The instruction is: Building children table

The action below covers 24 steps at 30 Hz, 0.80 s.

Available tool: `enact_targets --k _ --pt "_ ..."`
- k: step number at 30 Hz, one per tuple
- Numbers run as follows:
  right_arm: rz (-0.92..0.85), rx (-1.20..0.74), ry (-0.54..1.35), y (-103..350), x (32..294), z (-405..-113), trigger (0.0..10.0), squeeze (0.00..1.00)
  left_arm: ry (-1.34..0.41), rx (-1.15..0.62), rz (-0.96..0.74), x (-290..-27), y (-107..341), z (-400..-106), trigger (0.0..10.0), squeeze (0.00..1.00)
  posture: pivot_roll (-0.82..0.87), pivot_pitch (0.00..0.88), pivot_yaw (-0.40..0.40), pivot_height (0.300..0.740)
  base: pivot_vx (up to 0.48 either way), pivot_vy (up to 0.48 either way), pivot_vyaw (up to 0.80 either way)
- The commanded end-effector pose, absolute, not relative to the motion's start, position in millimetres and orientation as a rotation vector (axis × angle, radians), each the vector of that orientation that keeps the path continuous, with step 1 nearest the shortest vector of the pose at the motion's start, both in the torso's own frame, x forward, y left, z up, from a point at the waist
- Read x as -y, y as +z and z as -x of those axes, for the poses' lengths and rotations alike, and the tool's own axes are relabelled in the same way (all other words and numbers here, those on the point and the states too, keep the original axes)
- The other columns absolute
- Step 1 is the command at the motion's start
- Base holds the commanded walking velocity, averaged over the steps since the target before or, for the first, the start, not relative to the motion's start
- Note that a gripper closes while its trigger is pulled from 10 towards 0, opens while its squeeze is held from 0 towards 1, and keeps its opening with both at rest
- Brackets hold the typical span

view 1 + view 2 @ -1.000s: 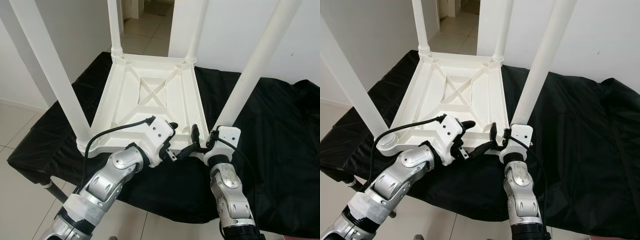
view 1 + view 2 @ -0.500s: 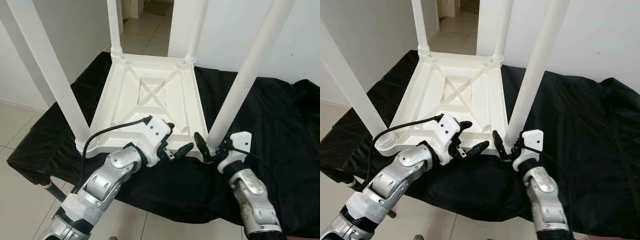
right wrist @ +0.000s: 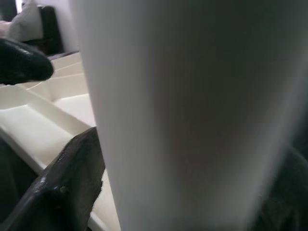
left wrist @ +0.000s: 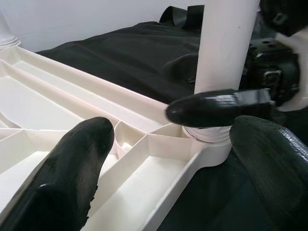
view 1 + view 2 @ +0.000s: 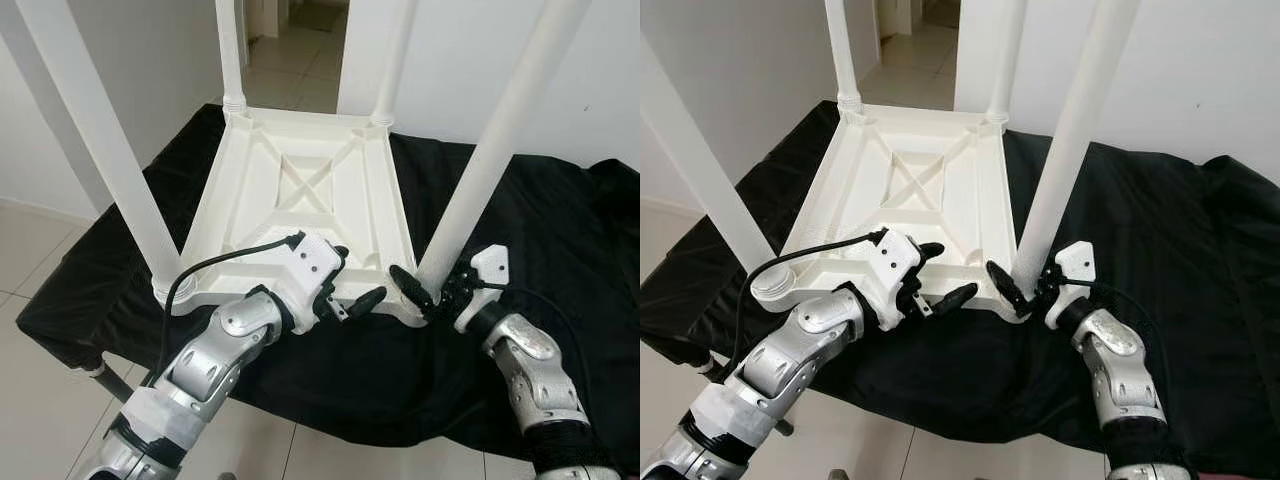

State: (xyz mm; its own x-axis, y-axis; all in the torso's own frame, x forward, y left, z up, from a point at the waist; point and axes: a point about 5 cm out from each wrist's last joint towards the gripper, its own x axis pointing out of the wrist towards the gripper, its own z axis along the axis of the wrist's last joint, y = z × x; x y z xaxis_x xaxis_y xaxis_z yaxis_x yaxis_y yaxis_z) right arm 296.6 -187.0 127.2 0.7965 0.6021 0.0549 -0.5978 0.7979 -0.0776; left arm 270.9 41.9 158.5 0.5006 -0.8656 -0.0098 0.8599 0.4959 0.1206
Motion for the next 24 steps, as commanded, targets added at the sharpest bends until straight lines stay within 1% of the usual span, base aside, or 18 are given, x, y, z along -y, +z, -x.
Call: enact_targets --k 1,2,16,17,24 --pt "0.079 0.073 0.669 127.7 187.9 -298.5 4.4 0.0 -1.148 0.062 -0.139 -38.8 160.5 -268.4 10.0 0.0 -0.06 0.0 -0.033 0.74 0.0 0.0 0.0" --pt "0.091 0.06 0.685 126.3 188.3 -299.7 0.0 0.0 -1.145 0.063 -0.138 -39.0 161.0 -268.8 10.0 0.0 -0.05 0.0 -0.037 0.74 0.0 0.0 0.0" --pt "0.109 -0.005 0.729 113.5 202.1 -297.5 0.0 0.0 -1.13 0.061 -0.135 -40.5 159.5 -267.7 10.0 0.0 -0.04 0.0 -0.047 0.74 0.0 0.0 0.0" --pt "0.083 -0.011 0.71 112.6 202.4 -296.8 10.0 0.0 -1.132 0.061 -0.135 -40.3 159.4 -267.6 10.0 0.0 -0.05 0.0 -0.045 0.74 0.0 0.0 0.0" --pt "0.06 0.009 0.654 113.1 198.9 -293.5 10.0 0.0 -1.139 0.061 -0.135 -39.5 158.9 -267.0 10.0 0.0 -0.05 0.0 -0.044 0.74 0.0 0.0 0.0"
